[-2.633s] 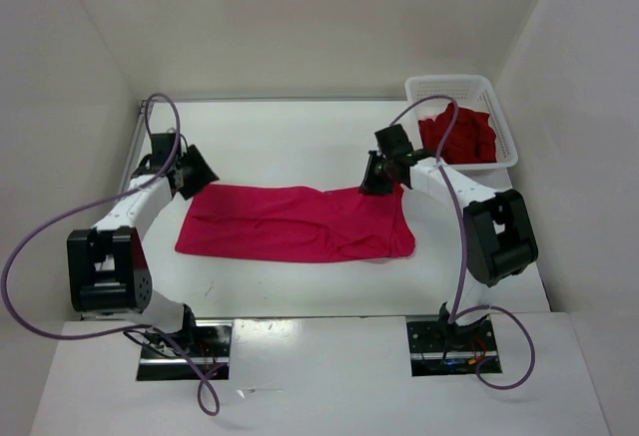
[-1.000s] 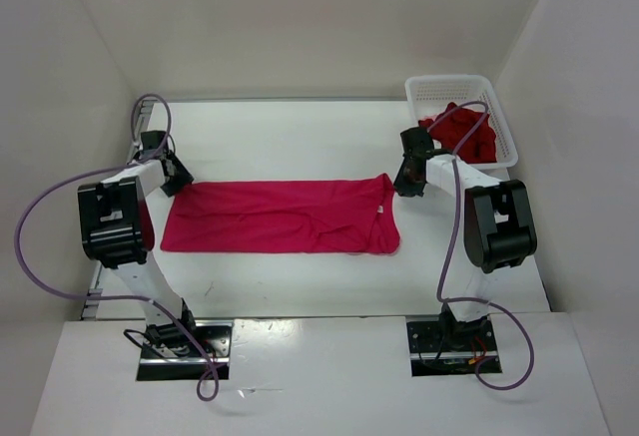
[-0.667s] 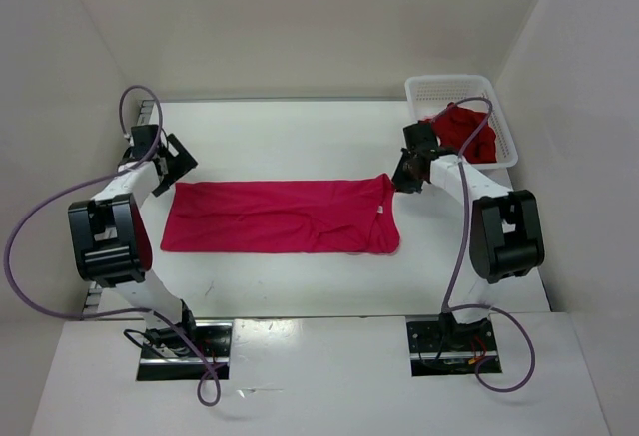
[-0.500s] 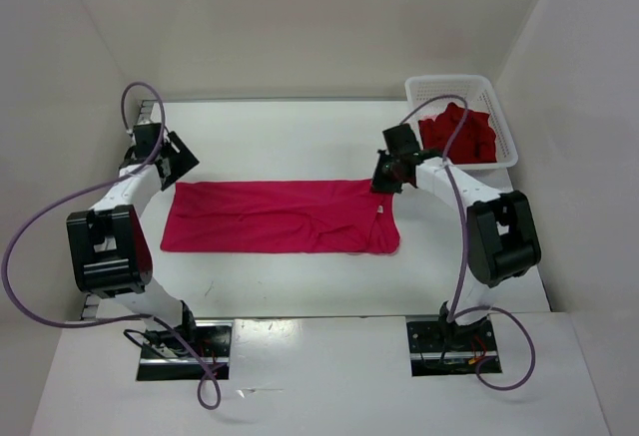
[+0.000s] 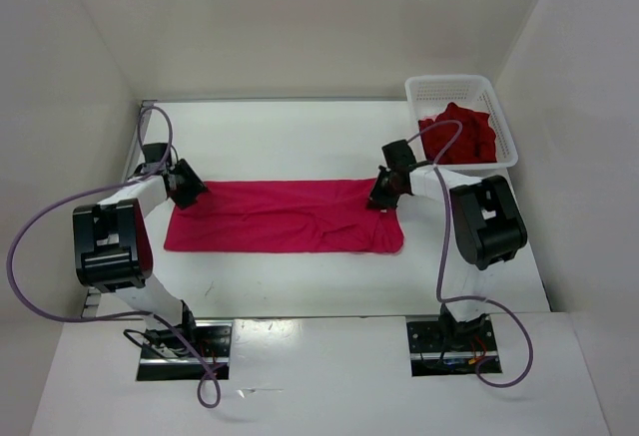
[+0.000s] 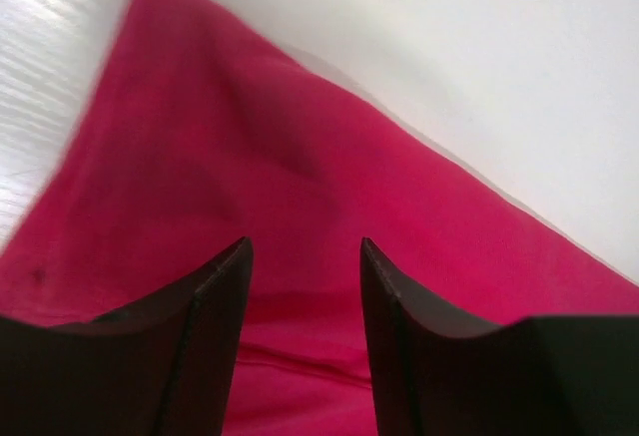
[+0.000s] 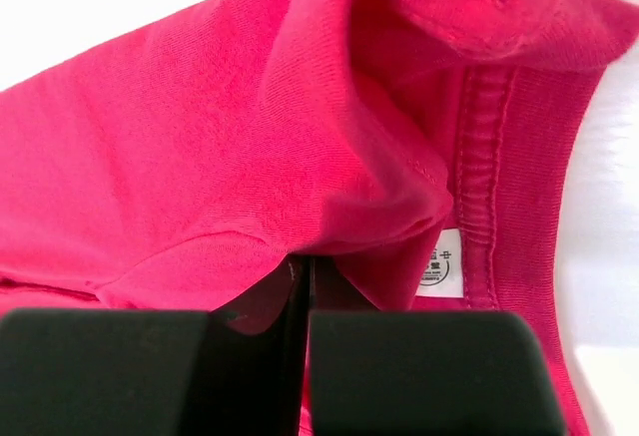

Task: Fold and stack the t-shirts
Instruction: Fold the other side of the tshirt into a rectangle, then rotate the tshirt 90 degrees

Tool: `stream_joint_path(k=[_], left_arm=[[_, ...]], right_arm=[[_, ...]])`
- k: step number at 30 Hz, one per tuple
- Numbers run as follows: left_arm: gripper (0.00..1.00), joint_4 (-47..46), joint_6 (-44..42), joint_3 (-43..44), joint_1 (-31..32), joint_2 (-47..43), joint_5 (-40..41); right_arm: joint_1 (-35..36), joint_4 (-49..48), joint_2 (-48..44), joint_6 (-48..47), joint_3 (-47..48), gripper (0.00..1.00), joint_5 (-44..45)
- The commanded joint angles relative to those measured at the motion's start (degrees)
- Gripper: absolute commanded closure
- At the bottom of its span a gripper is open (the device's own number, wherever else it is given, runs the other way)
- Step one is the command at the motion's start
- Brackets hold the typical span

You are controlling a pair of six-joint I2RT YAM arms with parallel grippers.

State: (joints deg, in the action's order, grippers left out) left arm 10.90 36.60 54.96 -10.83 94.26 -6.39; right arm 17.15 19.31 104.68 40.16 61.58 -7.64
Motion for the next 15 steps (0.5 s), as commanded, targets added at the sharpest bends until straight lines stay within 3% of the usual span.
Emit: stream_joint_path(k=[1,3,7,12,14,15], left_arm=[[0.44,-1.58,1.37,-0.38,-1.39,1.45,-3.36],[0.42,-1.58,1.37,-0.38,-1.39,2.07,-3.36],[0.37,-0.96,1.90,0.14,-2.70,1.55,-3.88],[0.37,-0.44,2.42,2.42,-2.71,-6.53,-4.51],[0.43,-0.44,1.73,3.57,-0.35,-9.16,-3.98],[0.51,-0.44,1.72,3.58,0.62,-9.70,-3.98]], right_arm=[[-2.82,0.73,-1.93,0.71,-4.18,0.99,4.74],[-3.35,0.73,-3.69,0.71,-4.19,0.97,4.74],[-3.35,3.70,-8.35,-0.52,-0.96,0.83,2.28],[-2.73,7.58,-11.61,-2.02,4.68,0.74,0.96],[-0.10,6.54,-11.61,-2.02,4.69,0.80,0.96],[0.77,6.01,-10.65,-2.02,3.38,0.85,0.18]])
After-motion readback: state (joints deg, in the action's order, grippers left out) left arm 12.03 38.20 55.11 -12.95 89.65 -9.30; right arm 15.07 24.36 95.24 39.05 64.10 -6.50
